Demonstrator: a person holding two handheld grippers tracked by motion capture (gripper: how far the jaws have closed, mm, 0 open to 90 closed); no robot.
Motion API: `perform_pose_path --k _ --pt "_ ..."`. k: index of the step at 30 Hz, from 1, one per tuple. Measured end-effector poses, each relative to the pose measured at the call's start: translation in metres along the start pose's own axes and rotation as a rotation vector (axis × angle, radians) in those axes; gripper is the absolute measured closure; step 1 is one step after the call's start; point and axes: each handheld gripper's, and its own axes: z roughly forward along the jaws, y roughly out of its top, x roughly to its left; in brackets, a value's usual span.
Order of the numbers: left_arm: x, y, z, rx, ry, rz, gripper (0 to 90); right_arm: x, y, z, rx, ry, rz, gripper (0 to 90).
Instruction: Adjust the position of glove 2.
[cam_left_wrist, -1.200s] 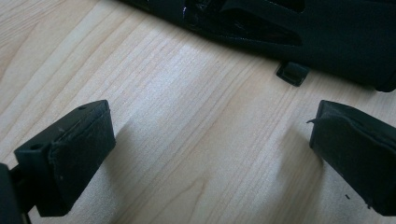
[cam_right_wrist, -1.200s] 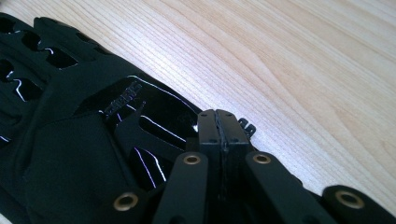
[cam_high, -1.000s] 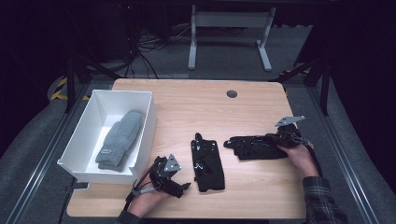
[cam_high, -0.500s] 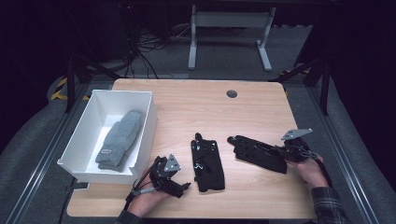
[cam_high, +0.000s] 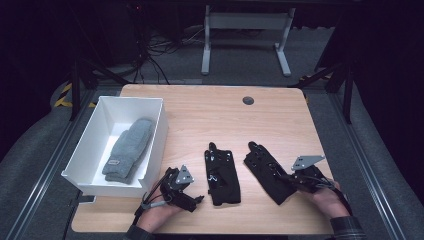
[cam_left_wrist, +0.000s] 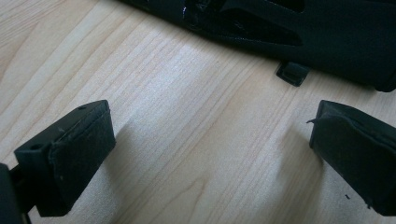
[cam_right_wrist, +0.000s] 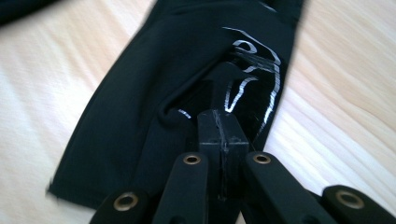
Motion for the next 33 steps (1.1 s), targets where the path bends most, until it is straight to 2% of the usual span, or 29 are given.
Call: perform_pose_path --k 6,13,19,22,23,24,25,27,29,31,32,33 --pt "0.0 0.0 0.0 0.0 0.0 0.0 0.3 0.017 0.012 0.009 -0.006 0.045 -0.048 90.0" --pt "0.0 0.0 0.0 0.0 0.0 0.0 0.3 0.029 0.024 0.018 -0.01 0.079 -0.081 90.0" --pt "0.0 0.0 0.0 0.0 0.0 0.0 0.4 0.036 0.03 0.022 -0.016 0.1 -0.103 90.0" --pt "0.0 0.001 0.0 -0.001 0.005 -0.005 0.6 0.035 0.03 0.02 -0.036 0.105 -0.097 90.0" --pt "-0.001 0.002 -0.001 0.006 0.008 -0.009 5.8 0.031 0.03 0.015 -0.069 0.091 -0.081 90.0" --pt "-0.002 0.004 -0.002 0.015 0.007 -0.017 5.8 0.031 0.03 0.015 -0.069 0.091 -0.081 90.0" --pt "-0.004 0.008 -0.005 0.026 0.021 -0.023 19.2 0.027 0.029 0.011 -0.092 0.07 -0.063 90.0" --pt "-0.006 0.011 -0.005 0.035 0.028 -0.037 25.8 0.023 0.028 0.009 -0.107 0.056 -0.049 90.0" --pt "-0.007 0.013 -0.005 0.029 0.029 -0.037 33.1 0.018 0.027 0.007 -0.116 0.042 -0.035 90.0" --pt "-0.007 0.022 -0.007 -0.003 0.019 -0.058 40.2 0.013 0.026 0.007 -0.119 0.024 -0.021 90.0" --pt "-0.006 0.025 -0.007 -0.015 0.012 -0.076 46.1 0.011 0.025 0.007 -0.12 0.018 -0.015 90.0" --pt "-0.006 0.025 -0.007 -0.015 0.012 -0.076 52.0 0.008 0.025 0.008 -0.118 0.012 -0.008 90.0"
